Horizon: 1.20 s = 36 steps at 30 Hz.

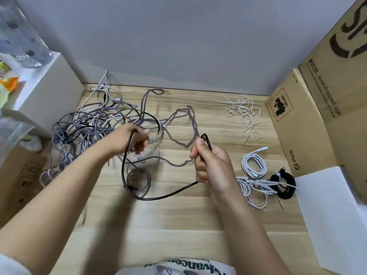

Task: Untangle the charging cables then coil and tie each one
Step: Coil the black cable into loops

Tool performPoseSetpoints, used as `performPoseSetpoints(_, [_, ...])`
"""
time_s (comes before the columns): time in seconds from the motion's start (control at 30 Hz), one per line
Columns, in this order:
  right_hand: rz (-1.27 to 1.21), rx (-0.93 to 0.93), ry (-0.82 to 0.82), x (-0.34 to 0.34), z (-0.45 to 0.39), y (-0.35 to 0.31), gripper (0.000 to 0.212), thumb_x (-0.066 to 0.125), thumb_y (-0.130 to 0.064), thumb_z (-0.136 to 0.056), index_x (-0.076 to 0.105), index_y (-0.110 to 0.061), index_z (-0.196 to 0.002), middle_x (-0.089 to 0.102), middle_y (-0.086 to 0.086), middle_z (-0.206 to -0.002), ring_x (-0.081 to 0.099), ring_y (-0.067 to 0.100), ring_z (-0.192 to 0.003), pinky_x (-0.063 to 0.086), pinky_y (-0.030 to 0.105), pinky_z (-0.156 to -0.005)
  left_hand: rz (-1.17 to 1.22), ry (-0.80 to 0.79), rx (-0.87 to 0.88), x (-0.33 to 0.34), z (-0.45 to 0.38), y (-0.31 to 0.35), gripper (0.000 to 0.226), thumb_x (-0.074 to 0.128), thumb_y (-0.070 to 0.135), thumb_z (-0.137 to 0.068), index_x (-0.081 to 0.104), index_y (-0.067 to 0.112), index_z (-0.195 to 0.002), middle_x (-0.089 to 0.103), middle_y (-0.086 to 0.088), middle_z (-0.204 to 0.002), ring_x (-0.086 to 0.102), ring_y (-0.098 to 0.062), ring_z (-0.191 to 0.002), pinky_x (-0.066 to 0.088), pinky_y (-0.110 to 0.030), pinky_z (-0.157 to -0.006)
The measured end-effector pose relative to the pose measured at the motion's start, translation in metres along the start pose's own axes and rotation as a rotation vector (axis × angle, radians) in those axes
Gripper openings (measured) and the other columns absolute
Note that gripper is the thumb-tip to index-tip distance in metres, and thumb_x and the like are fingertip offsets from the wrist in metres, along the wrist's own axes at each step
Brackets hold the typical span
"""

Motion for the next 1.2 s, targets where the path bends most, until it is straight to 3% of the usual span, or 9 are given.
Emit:
performPoseSetpoints(0.2, [0.458,-0.096,-0.049,0.005,-0.003,0.025,0.052,0.060,-0.032,-0.090,0.046,-0.020,-0.041,0.041,-0.010,-0.038,0.036,0.001,-0.040,0.030,0.021,-0.049,0.648,-0.575,-0.325,0.119,0.037,0.003,0.061,0.022,0.045,-0.096,0.064,0.006,-0.078,0.064,-0.004,-0.059,0.066,-0.014,-0.058,0.057,-0.027,-0.063])
performPoseSetpoints(0.33, [0.594,-0.084,-0.080,0.004,0.005,0.035,0.048,0.059,-0.039,-0.081,0.048,-0.025,-0.036,0.041,-0.011,-0.037,0.039,0.003,-0.045,0.032,0.026,-0.056,1.058,-0.578,-0.368,0.134,0.034,0.013,0.044,0.050,0.045,-0.078,0.076,0.010,-0.078,0.071,-0.007,-0.086,0.068,-0.021,-0.079,0.056,-0.035,-0.063])
performPoseSetpoints(0.47, [0.533,-0.085,-0.127,-0.003,0.015,0.028,0.052,0.064,-0.027,-0.084,0.040,-0.019,-0.039,0.035,-0.010,-0.036,0.035,0.003,-0.043,0.029,0.020,-0.052,1.199,-0.607,-0.315,0.134,0.042,0.027,0.037,0.094,0.023,-0.040,0.071,0.009,-0.065,0.065,0.001,-0.066,0.066,-0.015,-0.058,0.057,-0.031,-0.054])
performPoseSetpoints(0.67, [0.503,0.029,-0.381,-0.010,0.047,0.046,0.034,0.061,-0.045,-0.081,0.068,-0.021,-0.059,0.057,-0.004,-0.050,0.050,0.008,-0.052,0.041,0.020,-0.059,0.458,-0.311,-0.049,0.113,0.072,0.021,0.038,0.045,0.037,-0.090,0.063,0.016,-0.064,0.055,-0.003,-0.062,0.054,-0.011,-0.055,0.045,-0.018,-0.054])
performPoseSetpoints(0.83, [0.835,0.060,-0.079,-0.053,0.044,0.068,0.008,0.067,-0.024,-0.086,0.072,-0.017,-0.083,0.069,0.004,-0.080,0.065,0.018,-0.078,0.047,0.033,-0.081,-0.531,0.028,-0.084,0.075,0.085,-0.005,0.032,0.050,0.030,-0.095,0.062,0.027,-0.066,0.070,0.001,-0.091,0.063,-0.022,-0.089,0.049,-0.029,-0.080])
performPoseSetpoints(0.93, [1.159,0.031,-0.139,-0.050,0.049,0.067,0.062,0.072,-0.017,-0.078,0.047,-0.022,-0.135,0.050,0.000,-0.126,0.045,0.016,-0.123,0.031,0.020,-0.100,-0.572,0.125,-0.047,0.070,0.096,0.011,0.023,0.047,0.023,-0.095,0.063,0.031,-0.080,0.066,0.002,-0.091,0.061,-0.024,-0.095,0.046,-0.029,-0.076])
performPoseSetpoints(1.0, [1.111,-0.066,-0.275,-0.031,0.057,0.056,0.073,0.072,-0.027,-0.078,0.036,-0.025,-0.141,0.037,-0.006,-0.140,0.030,0.009,-0.134,0.018,0.024,-0.113,-0.593,0.207,0.018,0.070,0.104,0.030,0.024,0.041,0.026,-0.096,0.064,0.033,-0.094,0.065,0.000,-0.090,0.059,-0.026,-0.100,0.041,-0.031,-0.072])
performPoseSetpoints(1.1, [0.598,-0.038,-0.410,0.004,0.075,0.040,0.037,0.058,-0.026,-0.092,0.050,-0.021,-0.128,0.053,-0.012,-0.125,0.045,-0.017,-0.111,0.028,0.009,-0.102,-0.621,0.360,0.104,0.066,0.106,0.049,0.025,0.040,0.030,-0.096,0.058,0.034,-0.113,0.066,-0.005,-0.109,0.057,-0.033,-0.106,0.042,-0.035,-0.076])
performPoseSetpoints(1.2, [0.278,0.033,-0.424,0.022,0.086,0.039,0.018,0.043,-0.016,-0.098,0.057,-0.011,-0.107,0.067,0.003,-0.087,0.062,-0.007,-0.080,0.038,0.005,-0.080,-0.579,0.448,0.146,0.060,0.110,0.058,0.030,0.039,0.032,-0.097,0.049,0.032,-0.125,0.069,-0.008,-0.101,0.059,-0.035,-0.101,0.047,-0.039,-0.081])
Point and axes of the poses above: each hand's wrist, its own z-axis away from the middle knuckle, its own x-axis out of the palm, y = z × x, the point moved 7 cm from there along -z, towards the middle knuckle
